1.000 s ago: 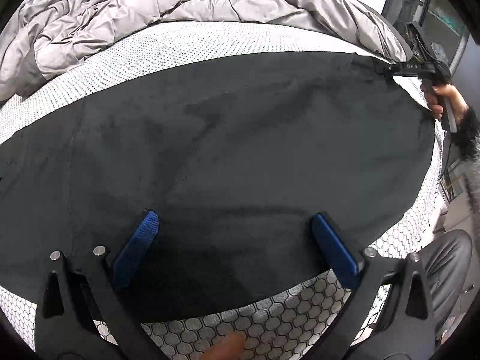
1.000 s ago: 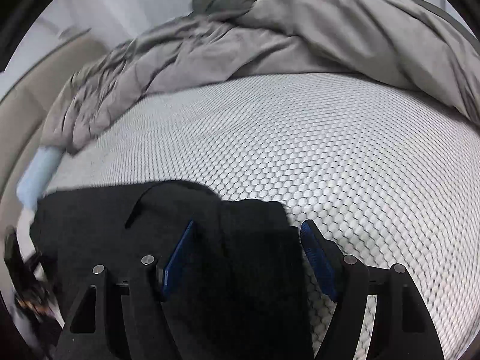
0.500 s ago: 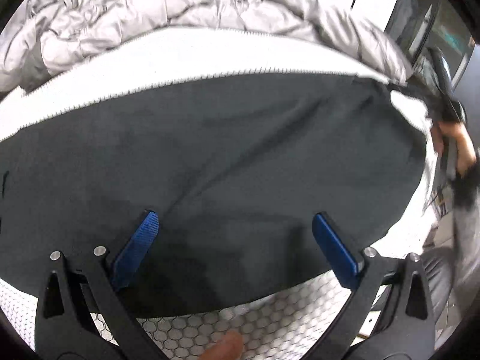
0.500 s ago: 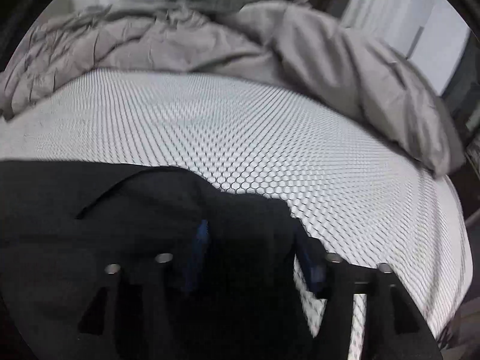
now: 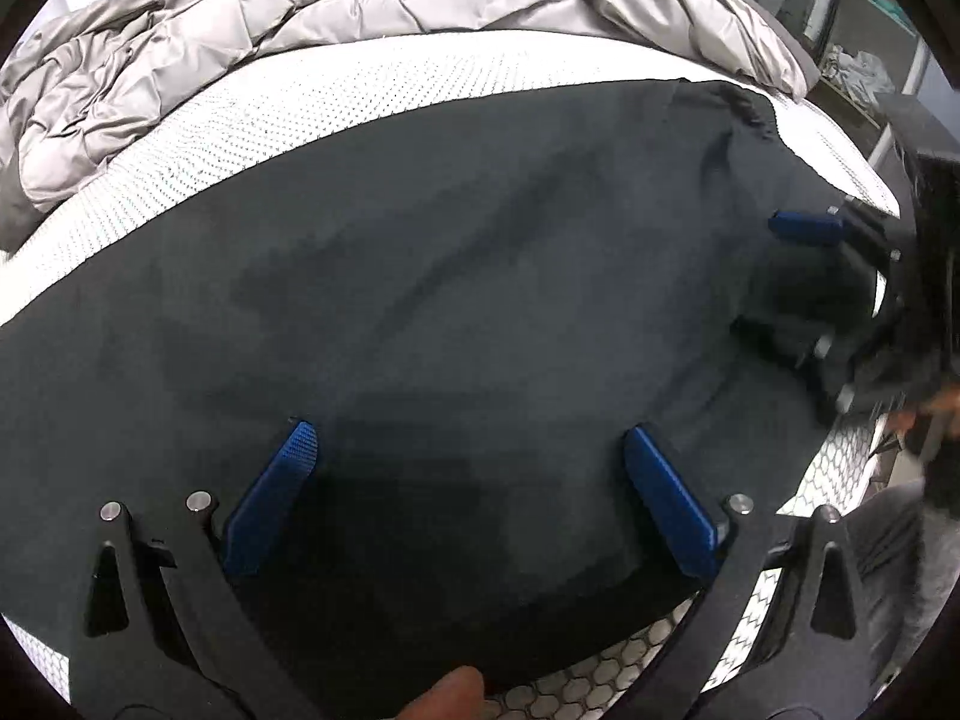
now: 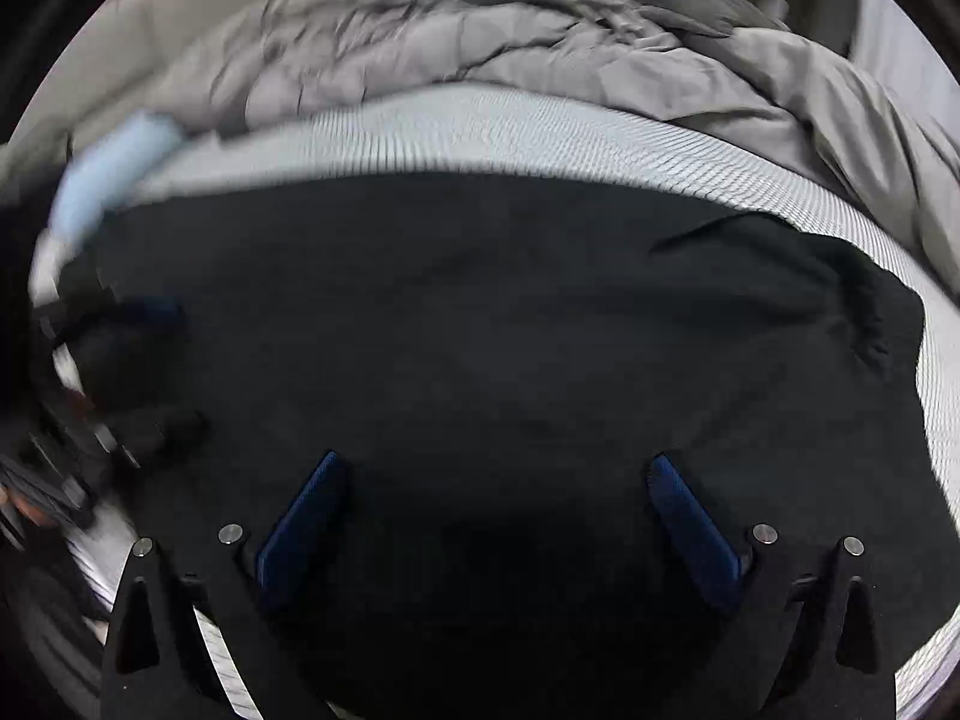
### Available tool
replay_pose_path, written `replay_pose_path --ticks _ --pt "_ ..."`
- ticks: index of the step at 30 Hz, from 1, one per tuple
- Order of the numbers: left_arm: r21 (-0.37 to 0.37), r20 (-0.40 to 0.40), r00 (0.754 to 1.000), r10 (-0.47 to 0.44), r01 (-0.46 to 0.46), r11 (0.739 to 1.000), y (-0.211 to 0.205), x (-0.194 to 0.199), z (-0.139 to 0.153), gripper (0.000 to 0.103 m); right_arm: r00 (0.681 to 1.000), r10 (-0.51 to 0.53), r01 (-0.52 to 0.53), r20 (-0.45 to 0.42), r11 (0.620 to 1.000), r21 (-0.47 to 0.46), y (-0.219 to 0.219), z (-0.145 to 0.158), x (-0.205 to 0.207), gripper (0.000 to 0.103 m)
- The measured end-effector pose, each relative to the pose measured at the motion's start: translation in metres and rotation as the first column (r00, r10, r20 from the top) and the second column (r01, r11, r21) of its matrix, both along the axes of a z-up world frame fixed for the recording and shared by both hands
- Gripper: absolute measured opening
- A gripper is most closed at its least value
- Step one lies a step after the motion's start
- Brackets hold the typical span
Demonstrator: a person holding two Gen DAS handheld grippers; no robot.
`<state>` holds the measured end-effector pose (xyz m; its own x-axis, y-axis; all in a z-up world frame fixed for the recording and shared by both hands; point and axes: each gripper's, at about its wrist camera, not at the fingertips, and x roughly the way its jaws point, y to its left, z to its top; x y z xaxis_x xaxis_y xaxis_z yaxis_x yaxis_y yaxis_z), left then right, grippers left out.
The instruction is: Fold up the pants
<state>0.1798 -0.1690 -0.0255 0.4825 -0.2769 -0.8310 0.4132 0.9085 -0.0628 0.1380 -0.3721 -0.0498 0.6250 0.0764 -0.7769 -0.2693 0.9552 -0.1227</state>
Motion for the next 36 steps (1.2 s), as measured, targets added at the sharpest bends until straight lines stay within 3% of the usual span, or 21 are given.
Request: replay_pose_path --ticks 2,6,8,11,13,15,18,20,22,25,28,30,31,34,36 --pt "-0.006 0.0 1.0 -0.002 0.002 1.0 0.003 -0.001 -0.002 0.102 1.0 -0.027 0.028 0.007 0.999 -0.035 -0.016 0.006 -0.004 0.102" --pt "-0.013 0.011 1.0 -0.011 0.012 1.0 0.003 -0.002 -0.004 0.102 0.98 -0.192 0.195 0.045 0.976 -0.098 -0.072 0.013 -0.011 0.102" --pt "-0.01 0.014 1.0 -0.01 0.01 1.0 0.002 -0.002 -0.004 0.102 0.945 -0.312 0.327 0.099 0.918 -0.226 -0.088 0.01 -0.013 0.103" --pt "-0.016 0.011 1.0 0.005 -0.005 1.0 0.004 -0.002 0.004 0.102 0.94 -0.327 0.338 0.094 0.928 -0.159 -0.099 0.014 -0.019 0.103" --pt "-0.05 0.042 0.999 -0.021 0.023 0.998 0.0 -0.009 0.018 0.102 0.947 -0.299 0.313 0.118 0.942 -0.123 -0.094 0.027 -0.028 0.102" --pt "-0.073 0.098 0.994 -0.057 0.064 0.995 -0.009 -0.017 0.028 0.102 0.965 -0.213 0.222 0.152 0.974 -0.048 -0.08 0.041 -0.032 0.102" --pt "-0.013 0.07 0.99 -0.124 0.126 0.992 -0.033 -0.018 0.015 0.102 0.982 -0.124 0.117 0.142 0.991 0.059 -0.058 0.045 -0.031 0.103" --pt "0.033 0.044 0.99 -0.138 0.136 0.99 -0.042 -0.015 0.001 0.102 0.995 -0.058 0.05 0.076 0.993 0.11 -0.04 0.035 -0.019 0.103" --pt "0.026 0.028 0.99 -0.142 0.141 0.99 -0.039 -0.012 -0.002 0.102 1.0 0.003 -0.004 0.015 0.999 0.05 -0.017 0.016 -0.008 0.102" --pt "0.016 0.002 0.991 -0.137 0.137 0.99 -0.023 -0.012 0.001 0.102 0.999 0.034 -0.033 0.021 0.999 -0.043 -0.021 0.007 -0.007 0.102" --pt "0.029 -0.009 0.992 -0.127 0.127 0.991 -0.005 -0.013 -0.001 0.102 0.994 -0.099 0.103 0.056 0.992 -0.078 -0.066 0.016 -0.015 0.102" --pt "0.024 -0.017 0.993 -0.12 0.12 0.992 0.007 -0.012 -0.001 0.102 0.953 -0.278 0.296 0.119 0.939 -0.176 -0.101 0.019 -0.02 0.102" --pt "0.021 -0.022 0.993 -0.115 0.115 0.993 0.01 -0.011 -0.002 0.102 0.93 -0.344 0.364 0.129 0.914 -0.182 -0.116 0.019 -0.019 0.102" --pt "0.003 -0.028 0.996 -0.089 0.089 0.996 0.02 -0.008 0.005 0.102 0.909 -0.409 0.411 0.084 0.911 -0.015 -0.143 0.022 -0.02 0.103" --pt "-0.029 0.03 0.999 -0.018 0.019 0.999 0.029 -0.004 0.019 0.102 0.911 -0.395 0.4 0.116 0.916 -0.024 -0.138 0.03 -0.019 0.103"
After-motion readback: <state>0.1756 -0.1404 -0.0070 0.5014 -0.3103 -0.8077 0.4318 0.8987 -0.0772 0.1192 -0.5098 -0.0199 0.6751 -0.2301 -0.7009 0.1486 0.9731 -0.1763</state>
